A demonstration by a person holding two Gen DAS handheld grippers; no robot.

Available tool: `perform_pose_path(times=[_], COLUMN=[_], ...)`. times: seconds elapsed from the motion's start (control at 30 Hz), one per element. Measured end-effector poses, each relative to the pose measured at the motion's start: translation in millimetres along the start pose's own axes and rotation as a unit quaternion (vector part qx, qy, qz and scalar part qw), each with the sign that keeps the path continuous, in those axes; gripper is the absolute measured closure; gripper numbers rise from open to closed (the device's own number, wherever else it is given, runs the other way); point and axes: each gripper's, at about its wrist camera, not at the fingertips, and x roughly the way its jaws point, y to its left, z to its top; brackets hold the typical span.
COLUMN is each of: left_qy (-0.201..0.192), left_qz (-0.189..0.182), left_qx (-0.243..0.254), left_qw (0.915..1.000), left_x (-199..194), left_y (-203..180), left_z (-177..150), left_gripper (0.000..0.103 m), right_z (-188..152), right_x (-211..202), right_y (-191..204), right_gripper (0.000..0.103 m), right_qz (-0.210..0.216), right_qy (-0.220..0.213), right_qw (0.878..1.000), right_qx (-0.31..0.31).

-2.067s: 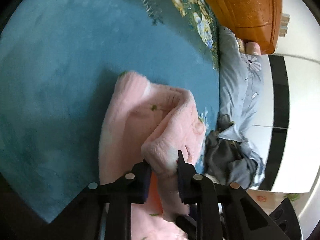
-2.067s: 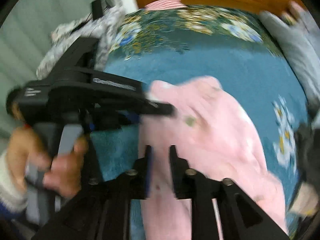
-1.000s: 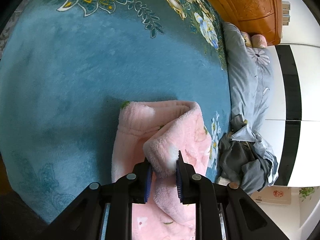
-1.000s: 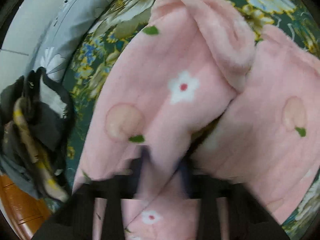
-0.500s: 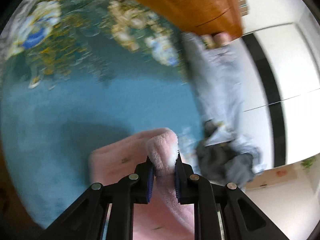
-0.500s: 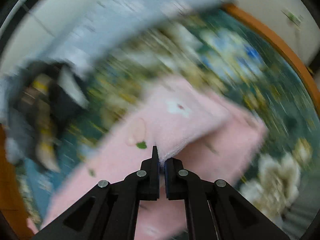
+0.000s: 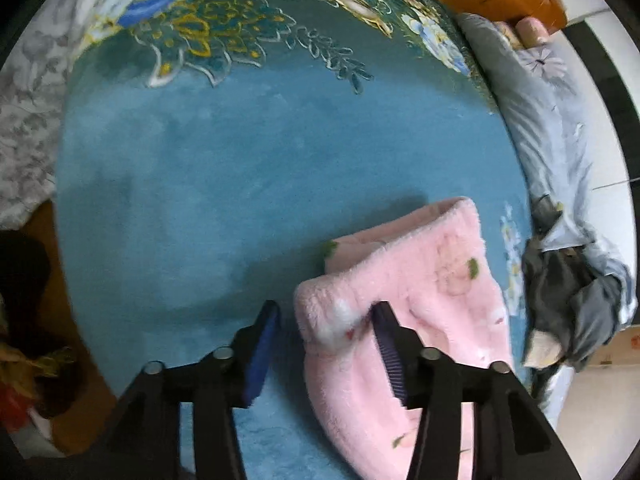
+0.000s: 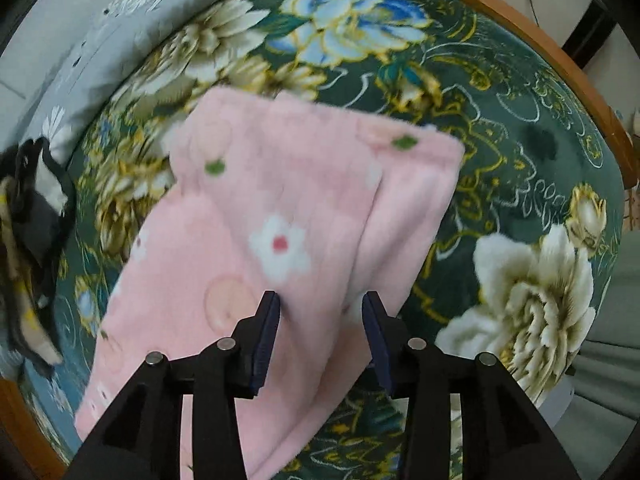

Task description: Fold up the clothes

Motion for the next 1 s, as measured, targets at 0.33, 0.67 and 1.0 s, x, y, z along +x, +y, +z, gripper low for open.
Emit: perform_pose_path(times=[0.33, 0.67, 1.0], left_qy=[-0.024, -0.075, -0.099], left_qz=[-0.062, -0.087, 0.066], left_qx=[-0.029, 0.071, 0.080], left_qw=[0.9974, 0.9908, 0.9896], left_x=[13.5, -33.3, -61.9], left_y=[9.7, -55.4, -11.2], left_z=[-2.2, 56.8, 157.9], left_gripper=[0.073, 0.086, 0.085], right_z=[8.8, 27.9, 25.2], right_x=[-8.6, -26.5, -22.6], right_y=[28.2, 49.0, 48.4], right_gripper=[0.059, 0.059, 0.059], right_qz=[0.022, 0.055, 0.076], right_qy=[-0.014, -0.046, -0.028], right_qw=[0.999, 0.997, 0.996], right_qx=[-0.021, -0.021, -0.035])
